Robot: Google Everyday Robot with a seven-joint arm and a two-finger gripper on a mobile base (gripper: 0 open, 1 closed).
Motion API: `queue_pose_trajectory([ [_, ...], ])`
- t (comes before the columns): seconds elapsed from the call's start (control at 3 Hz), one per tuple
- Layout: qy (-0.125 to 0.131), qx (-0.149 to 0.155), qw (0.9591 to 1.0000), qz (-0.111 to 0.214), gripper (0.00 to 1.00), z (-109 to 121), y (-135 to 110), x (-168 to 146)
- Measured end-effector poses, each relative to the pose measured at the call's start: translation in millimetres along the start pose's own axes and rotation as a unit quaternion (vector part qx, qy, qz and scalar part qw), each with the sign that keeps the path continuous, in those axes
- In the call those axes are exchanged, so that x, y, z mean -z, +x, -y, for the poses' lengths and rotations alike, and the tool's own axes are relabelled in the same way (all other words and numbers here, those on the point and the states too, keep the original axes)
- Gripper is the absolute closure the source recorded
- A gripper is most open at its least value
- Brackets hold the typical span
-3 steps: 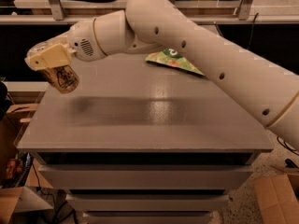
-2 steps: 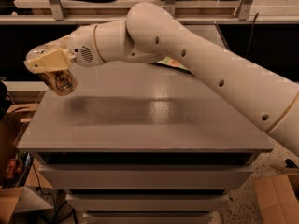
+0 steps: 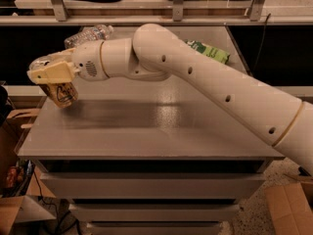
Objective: Place orange can upright
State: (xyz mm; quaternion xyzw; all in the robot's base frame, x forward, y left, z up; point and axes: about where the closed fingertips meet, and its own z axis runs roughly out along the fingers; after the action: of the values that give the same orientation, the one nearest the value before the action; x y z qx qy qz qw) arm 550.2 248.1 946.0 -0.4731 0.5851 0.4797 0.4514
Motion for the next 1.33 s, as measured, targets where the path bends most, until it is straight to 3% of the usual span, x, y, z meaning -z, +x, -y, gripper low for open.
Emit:
queue_pose_trajectory([
  [0.33, -0.002, -0.006, 0.9999, 0.011, 0.82, 2.5, 6.6, -2.5],
  [1.33, -0.003, -0.009, 0.9993, 0.035, 0.12, 5.9, 15.8, -1.5],
])
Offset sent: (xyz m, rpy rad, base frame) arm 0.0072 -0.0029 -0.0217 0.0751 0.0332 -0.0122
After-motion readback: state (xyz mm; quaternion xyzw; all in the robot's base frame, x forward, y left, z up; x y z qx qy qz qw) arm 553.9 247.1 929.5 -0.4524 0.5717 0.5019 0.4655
